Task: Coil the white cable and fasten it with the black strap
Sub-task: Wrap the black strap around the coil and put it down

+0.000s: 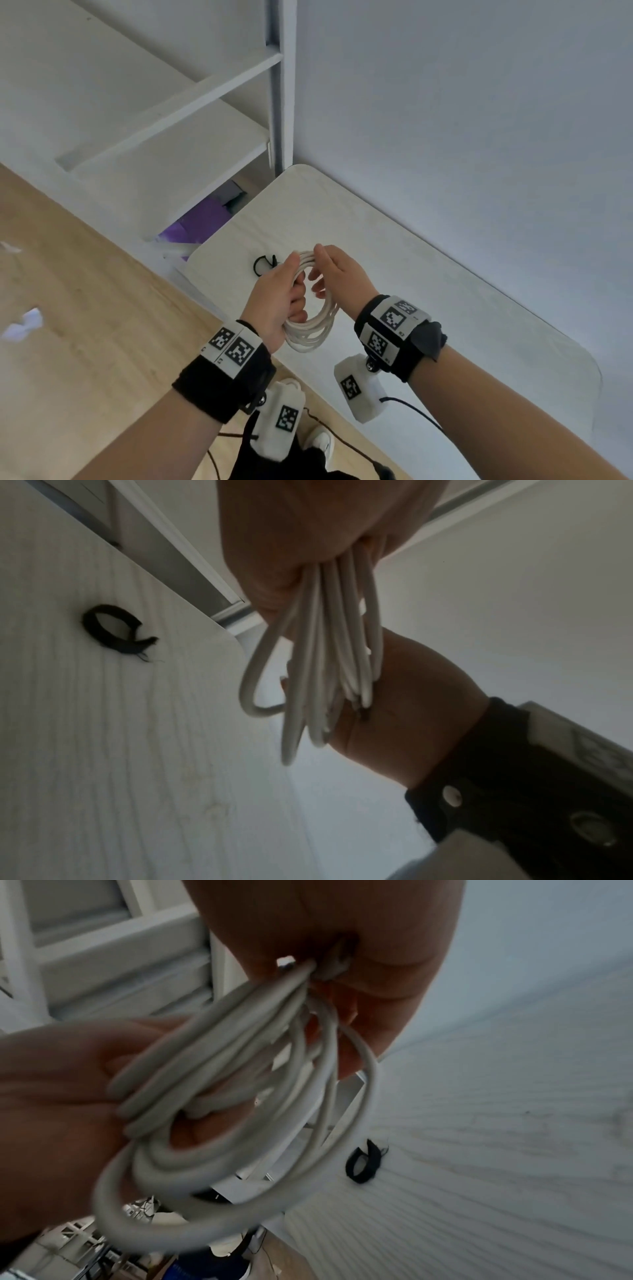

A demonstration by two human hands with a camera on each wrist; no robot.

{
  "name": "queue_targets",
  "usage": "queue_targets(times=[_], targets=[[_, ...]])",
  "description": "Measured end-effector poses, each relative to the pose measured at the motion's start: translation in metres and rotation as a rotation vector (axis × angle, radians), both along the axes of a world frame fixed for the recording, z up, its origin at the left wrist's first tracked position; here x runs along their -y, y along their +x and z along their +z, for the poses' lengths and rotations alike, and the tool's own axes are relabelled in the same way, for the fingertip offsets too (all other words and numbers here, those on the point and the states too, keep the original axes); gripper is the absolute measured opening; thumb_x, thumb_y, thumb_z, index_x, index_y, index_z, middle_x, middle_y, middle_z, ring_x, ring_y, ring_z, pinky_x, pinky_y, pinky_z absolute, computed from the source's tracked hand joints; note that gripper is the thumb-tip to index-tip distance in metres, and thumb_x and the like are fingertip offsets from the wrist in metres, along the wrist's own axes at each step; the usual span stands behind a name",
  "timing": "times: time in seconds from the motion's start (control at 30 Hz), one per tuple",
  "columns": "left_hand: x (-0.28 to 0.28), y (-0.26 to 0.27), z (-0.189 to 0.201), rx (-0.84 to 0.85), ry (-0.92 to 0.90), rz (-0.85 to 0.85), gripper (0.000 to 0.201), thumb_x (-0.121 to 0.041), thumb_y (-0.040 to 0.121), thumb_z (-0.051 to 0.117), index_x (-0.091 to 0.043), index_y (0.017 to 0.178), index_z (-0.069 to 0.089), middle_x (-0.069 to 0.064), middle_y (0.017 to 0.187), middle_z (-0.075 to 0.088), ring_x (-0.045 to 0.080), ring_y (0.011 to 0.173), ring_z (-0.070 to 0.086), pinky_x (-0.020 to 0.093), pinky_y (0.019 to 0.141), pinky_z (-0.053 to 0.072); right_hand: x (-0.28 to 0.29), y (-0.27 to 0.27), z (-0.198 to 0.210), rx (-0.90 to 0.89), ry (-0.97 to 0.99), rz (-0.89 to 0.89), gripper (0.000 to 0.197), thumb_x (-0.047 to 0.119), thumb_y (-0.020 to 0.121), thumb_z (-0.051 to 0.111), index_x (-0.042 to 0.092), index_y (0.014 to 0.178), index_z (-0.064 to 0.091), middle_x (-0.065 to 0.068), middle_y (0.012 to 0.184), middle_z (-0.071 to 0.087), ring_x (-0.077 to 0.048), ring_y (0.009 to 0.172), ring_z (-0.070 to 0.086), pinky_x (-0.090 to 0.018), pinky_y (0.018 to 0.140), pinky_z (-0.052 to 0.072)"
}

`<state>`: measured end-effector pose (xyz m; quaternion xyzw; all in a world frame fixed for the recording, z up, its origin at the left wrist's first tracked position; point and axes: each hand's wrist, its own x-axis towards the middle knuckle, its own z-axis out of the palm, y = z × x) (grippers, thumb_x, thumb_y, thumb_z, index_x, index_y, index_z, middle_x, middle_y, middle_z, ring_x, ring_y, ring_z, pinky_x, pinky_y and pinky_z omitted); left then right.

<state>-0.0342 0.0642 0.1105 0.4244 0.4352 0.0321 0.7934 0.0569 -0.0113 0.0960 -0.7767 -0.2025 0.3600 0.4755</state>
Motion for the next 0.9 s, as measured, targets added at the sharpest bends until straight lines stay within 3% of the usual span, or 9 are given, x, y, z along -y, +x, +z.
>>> queue_targets(times=[0.17, 0.33, 0.43, 0.5, 0.6, 0.7, 0.8, 0.9], targets=[[-0.033, -0.008, -0.023, -0.086, -0.004, 0.026, 0.039, -0.043, 0.093, 0.047, -0.017, 0.064, 0.041, -0.004, 0.048, 0.022, 0.011, 0.038, 0.017, 0.022, 0.038, 0.017, -0.027, 0.008, -0.020, -0.104, 0.033, -0.095, 0.050, 0.049, 0.095, 0.020, 0.022, 0.112, 0.057, -0.001, 0.102, 0.061, -0.019, 0.093, 0.059, -0.033, 0.086, 0.046], [-0.060, -0.026, -0.041, -0.147, 0.007, 0.050, 0.038, -0.039, 0.092, 0.046, -0.019, 0.062, 0.037, -0.005, 0.047, 0.022, 0.011, 0.038, 0.016, 0.022, 0.037, 0.017, -0.047, 0.026, -0.033, -0.256, 0.047, -0.243, 0.055, 0.045, 0.098, 0.016, 0.013, 0.121, 0.054, -0.005, 0.109, 0.057, -0.021, 0.093, 0.053, -0.033, 0.086, 0.042], [-0.072, -0.038, -0.049, -0.169, 0.042, 0.046, 0.037, -0.039, 0.092, 0.045, -0.019, 0.062, 0.036, -0.005, 0.048, 0.021, 0.011, 0.039, 0.015, 0.022, 0.038, 0.017, -0.059, 0.030, -0.055, -0.199, -0.040, -0.223, 0.042, 0.038, 0.098, 0.025, 0.016, 0.116, 0.056, -0.003, 0.106, 0.057, -0.020, 0.090, 0.053, -0.032, 0.082, 0.043], [-0.078, -0.045, -0.052, -0.170, 0.058, 0.046, 0.037, -0.039, 0.093, 0.044, -0.019, 0.062, 0.036, -0.006, 0.047, 0.021, 0.011, 0.039, 0.015, 0.022, 0.038, 0.018, -0.063, 0.030, -0.074, -0.091, -0.127, -0.157, 0.033, 0.026, 0.097, 0.031, 0.017, 0.115, 0.056, -0.002, 0.104, 0.057, -0.018, 0.087, 0.054, -0.026, 0.074, 0.044], [-0.085, -0.056, -0.055, -0.168, 0.059, 0.054, 0.038, -0.039, 0.095, 0.042, -0.019, 0.064, 0.037, -0.006, 0.046, 0.021, 0.010, 0.038, 0.016, 0.019, 0.035, 0.020, -0.069, 0.029, -0.097, 0.095, -0.260, 0.019, 0.032, 0.013, 0.094, 0.036, 0.019, 0.119, 0.055, -0.006, 0.103, 0.054, -0.014, 0.066, 0.049, -0.021, 0.056, 0.038], [-0.091, -0.065, -0.057, -0.173, 0.054, 0.057, 0.038, -0.040, 0.095, 0.042, -0.018, 0.064, 0.037, -0.006, 0.044, 0.022, 0.009, 0.035, 0.016, 0.020, 0.033, 0.020, -0.077, 0.024, -0.114, 0.234, -0.370, 0.278, 0.036, 0.012, 0.093, 0.040, 0.025, 0.123, 0.054, -0.012, 0.119, 0.049, -0.020, 0.086, 0.051, -0.025, 0.073, 0.039], [-0.094, -0.070, -0.059, -0.183, 0.047, 0.056, 0.038, -0.041, 0.095, 0.044, -0.018, 0.065, 0.038, -0.005, 0.046, 0.021, 0.009, 0.035, 0.015, 0.020, 0.033, 0.021, -0.084, 0.018, -0.123, 0.314, -0.469, 0.437, 0.034, 0.022, 0.094, 0.043, 0.031, 0.125, 0.053, -0.009, 0.129, 0.041, -0.029, 0.110, 0.044, -0.029, 0.089, 0.036], [-0.095, -0.071, -0.059, -0.177, 0.039, 0.052, 0.038, -0.041, 0.095, 0.044, -0.017, 0.066, 0.039, -0.005, 0.045, 0.021, 0.009, 0.035, 0.016, 0.019, 0.033, 0.020, -0.088, 0.016, -0.122, 0.367, -0.532, 0.486, 0.032, 0.025, 0.094, 0.044, 0.027, 0.124, 0.054, -0.002, 0.133, 0.039, -0.028, 0.116, 0.038, -0.034, 0.096, 0.037]])
